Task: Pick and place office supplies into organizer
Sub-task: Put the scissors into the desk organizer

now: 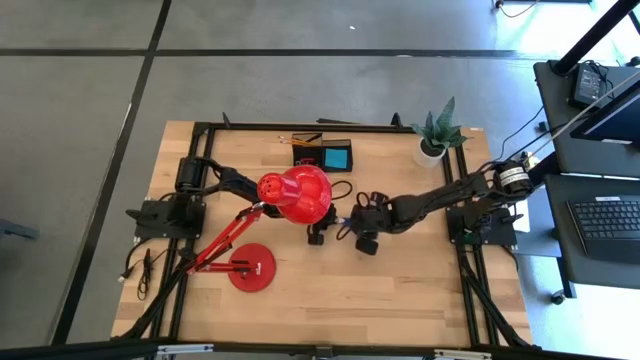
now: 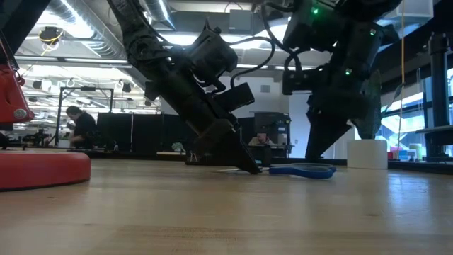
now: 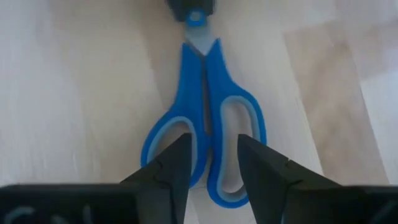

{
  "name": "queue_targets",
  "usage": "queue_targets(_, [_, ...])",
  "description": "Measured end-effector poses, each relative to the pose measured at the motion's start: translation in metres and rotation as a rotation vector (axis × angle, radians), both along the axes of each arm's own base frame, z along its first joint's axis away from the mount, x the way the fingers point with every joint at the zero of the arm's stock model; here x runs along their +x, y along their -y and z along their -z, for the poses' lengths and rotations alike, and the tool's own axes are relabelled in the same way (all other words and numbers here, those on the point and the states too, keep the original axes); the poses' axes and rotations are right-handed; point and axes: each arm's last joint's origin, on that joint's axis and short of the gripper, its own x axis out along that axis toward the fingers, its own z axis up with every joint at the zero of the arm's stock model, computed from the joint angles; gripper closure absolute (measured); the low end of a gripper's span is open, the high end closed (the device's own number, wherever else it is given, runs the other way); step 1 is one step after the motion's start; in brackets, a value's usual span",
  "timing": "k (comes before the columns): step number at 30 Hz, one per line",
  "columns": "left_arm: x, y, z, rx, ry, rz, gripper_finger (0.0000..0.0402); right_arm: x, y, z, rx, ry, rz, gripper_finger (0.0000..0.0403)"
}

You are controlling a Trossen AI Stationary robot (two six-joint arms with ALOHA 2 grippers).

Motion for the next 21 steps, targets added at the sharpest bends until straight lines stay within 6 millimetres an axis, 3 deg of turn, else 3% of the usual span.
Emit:
queue_targets(5, [0.0000, -0.0001, -0.0002, 0.003, 0.001, -0.003, 0.0333, -0.0009, 0.0026, 0.0003, 0.022, 0.007, 0.090, 0.0271])
queue_targets(14, [0.0001, -0.0002, -0.0006, 0.003, 0.002, -0.004, 0.0333, -0.0012, 0.0016, 0.0007, 0.031, -0.021, -0.004, 0.0270])
queue_targets(21, [0.0002, -0.0002, -0.0009, 0.004, 0.003, -0.004, 0.0333, -0.0009, 0.0009, 0.0008, 0.055, -0.021, -0.014, 0.0237])
